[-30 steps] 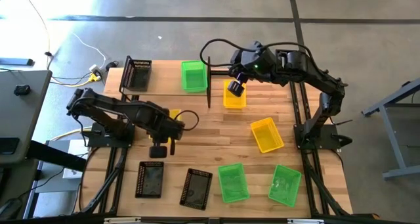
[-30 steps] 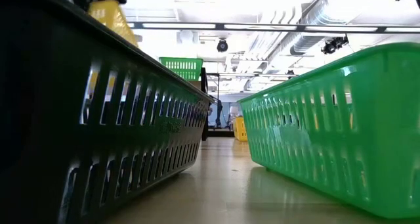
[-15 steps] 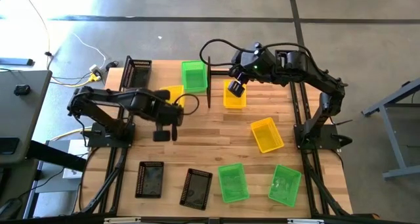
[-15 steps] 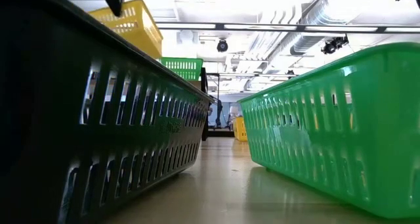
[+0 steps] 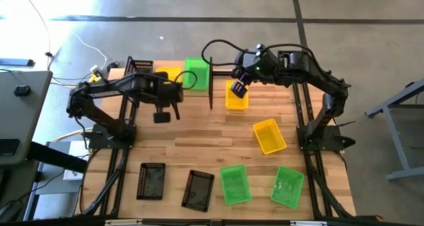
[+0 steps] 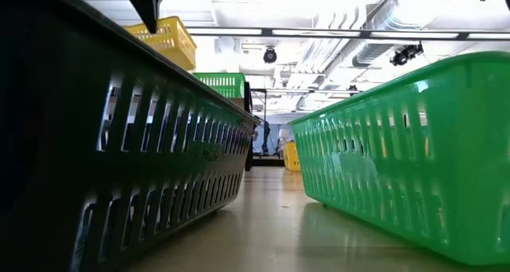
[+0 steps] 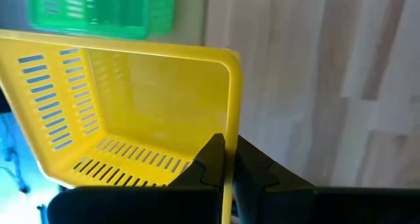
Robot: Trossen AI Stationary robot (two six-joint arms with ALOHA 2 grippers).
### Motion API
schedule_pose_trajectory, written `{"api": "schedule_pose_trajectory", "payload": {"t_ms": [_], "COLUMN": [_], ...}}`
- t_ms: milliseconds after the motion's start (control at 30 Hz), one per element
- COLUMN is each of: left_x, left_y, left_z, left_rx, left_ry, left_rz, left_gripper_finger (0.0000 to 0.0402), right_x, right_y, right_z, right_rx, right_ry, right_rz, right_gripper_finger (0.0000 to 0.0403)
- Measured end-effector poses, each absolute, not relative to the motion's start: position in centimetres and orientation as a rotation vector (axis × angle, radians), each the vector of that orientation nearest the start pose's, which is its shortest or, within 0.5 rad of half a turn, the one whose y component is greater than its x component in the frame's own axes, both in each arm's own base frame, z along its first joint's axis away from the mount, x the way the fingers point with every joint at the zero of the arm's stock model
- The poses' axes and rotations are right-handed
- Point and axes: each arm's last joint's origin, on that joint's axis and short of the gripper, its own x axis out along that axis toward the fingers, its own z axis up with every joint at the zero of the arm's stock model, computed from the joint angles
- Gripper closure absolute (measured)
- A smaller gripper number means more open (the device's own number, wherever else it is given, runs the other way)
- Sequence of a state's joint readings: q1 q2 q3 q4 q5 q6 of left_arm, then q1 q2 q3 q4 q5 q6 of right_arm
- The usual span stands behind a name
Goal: Stack baskets on shelf by color
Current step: Put the bottom left yellow bin on the shelf
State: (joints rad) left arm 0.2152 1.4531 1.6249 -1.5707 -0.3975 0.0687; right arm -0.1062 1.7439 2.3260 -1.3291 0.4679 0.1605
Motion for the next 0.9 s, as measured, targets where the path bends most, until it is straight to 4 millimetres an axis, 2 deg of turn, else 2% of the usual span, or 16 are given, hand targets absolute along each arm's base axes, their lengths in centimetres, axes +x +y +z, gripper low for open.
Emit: {"api": "schedule_pose_trajectory", "payload": {"t_ms": [167, 367, 600, 767, 900], "left_x": [22.0, 21.7, 22.1, 22.6, 23.0], "left_y": [7.9, 10.6, 13.4, 14.7, 15.0], "left_z": [37.6, 37.0, 35.5, 34.5, 33.9], "left_rx": [0.230, 0.265, 0.178, 0.133, 0.142], "left_ry": [1.460, 1.549, 1.617, 1.647, 1.665], "left_rz": [0.472, 0.476, 0.457, 0.410, 0.379], "left_gripper_finger": [0.0399, 0.0399, 0.0400, 0.0400, 0.0400], "right_x": [30.3, 30.3, 30.3, 30.3, 30.3], "right_y": [-4.6, -4.6, -4.6, -4.6, -4.6], "right_z": [48.5, 48.5, 48.5, 48.5, 48.5], "right_rx": [0.032, 0.030, 0.030, 0.030, 0.030], "right_ry": [0.690, 0.689, 0.688, 0.688, 0.688], "right_rz": [-0.617, -0.622, -0.623, -0.623, -0.624], "right_gripper_finger": [0.0345, 0.0345, 0.0345, 0.0345, 0.0345]}}
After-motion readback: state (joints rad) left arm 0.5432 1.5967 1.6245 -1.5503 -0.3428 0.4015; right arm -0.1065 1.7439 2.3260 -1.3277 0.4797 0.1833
